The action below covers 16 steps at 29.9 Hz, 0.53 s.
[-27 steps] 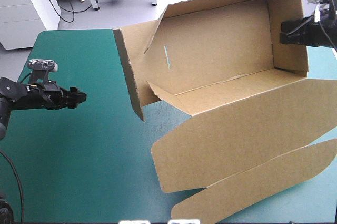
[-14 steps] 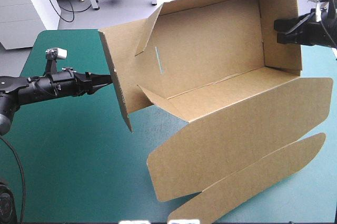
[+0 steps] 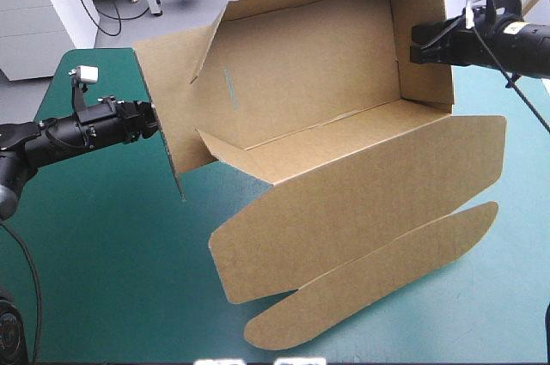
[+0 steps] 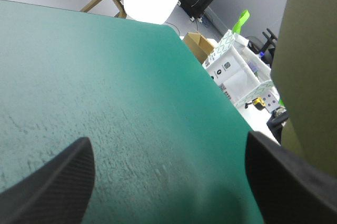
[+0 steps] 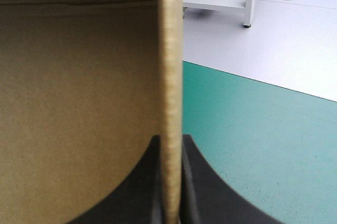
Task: Fold the box
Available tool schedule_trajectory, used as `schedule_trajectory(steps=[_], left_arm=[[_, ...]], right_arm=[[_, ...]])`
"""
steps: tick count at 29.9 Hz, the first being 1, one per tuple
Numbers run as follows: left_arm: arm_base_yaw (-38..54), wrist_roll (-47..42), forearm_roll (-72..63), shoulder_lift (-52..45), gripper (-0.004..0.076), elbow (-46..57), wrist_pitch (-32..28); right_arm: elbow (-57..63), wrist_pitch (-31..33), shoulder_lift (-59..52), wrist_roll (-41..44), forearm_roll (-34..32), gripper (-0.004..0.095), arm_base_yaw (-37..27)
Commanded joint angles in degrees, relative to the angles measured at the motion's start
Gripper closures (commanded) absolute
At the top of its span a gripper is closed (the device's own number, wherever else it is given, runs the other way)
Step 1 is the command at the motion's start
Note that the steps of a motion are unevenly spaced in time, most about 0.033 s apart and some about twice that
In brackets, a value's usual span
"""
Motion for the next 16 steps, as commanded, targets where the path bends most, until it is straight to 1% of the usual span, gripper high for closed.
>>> schedule_trajectory(steps=[1,6,11,16], left_arm=[[-0.1,0.5,-6.8,-2.0,0.0168,-1.6,6.0],[-0.8,1.3,-7.9,-2.0,0.0168,-1.6,6.0],[-3.9,2.8,-9.8,-2.0,0.0168,-1.6,6.0],[-6.6,4.9,-11.7,-2.0,0.0168,-1.6,6.0]], right_arm=[[-1.8,-6.2,-1.2,3.4,-0.8,0.0925,2.0],[-1.8,-9.9,-0.6,7.2,-7.0,0.0925,5.2],[-1.8,-12.2,0.0,8.9,-8.4,0.0925,7.0],[-1.8,-14.6,0.1,13.6,-16.8,0.0925,9.6]])
